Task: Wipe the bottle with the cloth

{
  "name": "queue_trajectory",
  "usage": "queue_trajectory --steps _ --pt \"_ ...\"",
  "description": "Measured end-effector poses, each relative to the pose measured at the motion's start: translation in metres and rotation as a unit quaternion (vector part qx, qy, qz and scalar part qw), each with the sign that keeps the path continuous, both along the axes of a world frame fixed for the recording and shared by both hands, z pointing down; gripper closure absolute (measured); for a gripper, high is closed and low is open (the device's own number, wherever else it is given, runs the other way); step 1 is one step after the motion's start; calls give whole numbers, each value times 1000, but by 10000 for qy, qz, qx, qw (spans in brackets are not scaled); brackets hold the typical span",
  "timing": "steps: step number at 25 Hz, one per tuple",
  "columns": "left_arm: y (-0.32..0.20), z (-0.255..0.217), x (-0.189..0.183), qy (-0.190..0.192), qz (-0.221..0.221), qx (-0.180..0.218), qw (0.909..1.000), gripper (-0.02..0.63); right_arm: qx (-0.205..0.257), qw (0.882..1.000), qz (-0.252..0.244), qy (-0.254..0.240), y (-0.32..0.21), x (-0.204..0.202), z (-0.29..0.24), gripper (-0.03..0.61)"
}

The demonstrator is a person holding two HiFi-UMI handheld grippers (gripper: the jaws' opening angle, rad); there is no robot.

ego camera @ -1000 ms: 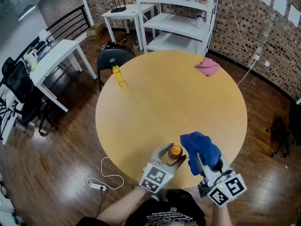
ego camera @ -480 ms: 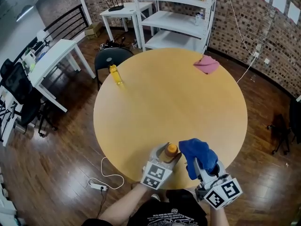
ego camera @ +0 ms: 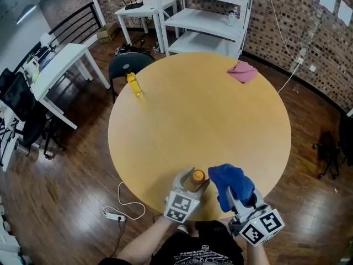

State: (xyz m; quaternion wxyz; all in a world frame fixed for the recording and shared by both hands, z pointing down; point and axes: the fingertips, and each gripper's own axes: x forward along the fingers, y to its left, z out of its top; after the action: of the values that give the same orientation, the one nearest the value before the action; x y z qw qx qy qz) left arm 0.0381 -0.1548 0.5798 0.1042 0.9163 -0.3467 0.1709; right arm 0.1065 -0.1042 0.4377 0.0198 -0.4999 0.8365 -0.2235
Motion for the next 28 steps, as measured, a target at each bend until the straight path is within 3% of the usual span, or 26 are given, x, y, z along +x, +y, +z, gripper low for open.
queue_trajectory --steps 13,20,28 --pt "7 5 -2 105 273 -290 9992 304 298 9994 -9 -182 3 -9 -20 470" --pt "13 -9 -20 425 -117 -374 9983 285 753 9966 -88 -312 9 -23 -54 471" --pt "27 -31 -51 702 -433 -350 9960 285 1055 9899 -770 -545 26 -81 -71 470"
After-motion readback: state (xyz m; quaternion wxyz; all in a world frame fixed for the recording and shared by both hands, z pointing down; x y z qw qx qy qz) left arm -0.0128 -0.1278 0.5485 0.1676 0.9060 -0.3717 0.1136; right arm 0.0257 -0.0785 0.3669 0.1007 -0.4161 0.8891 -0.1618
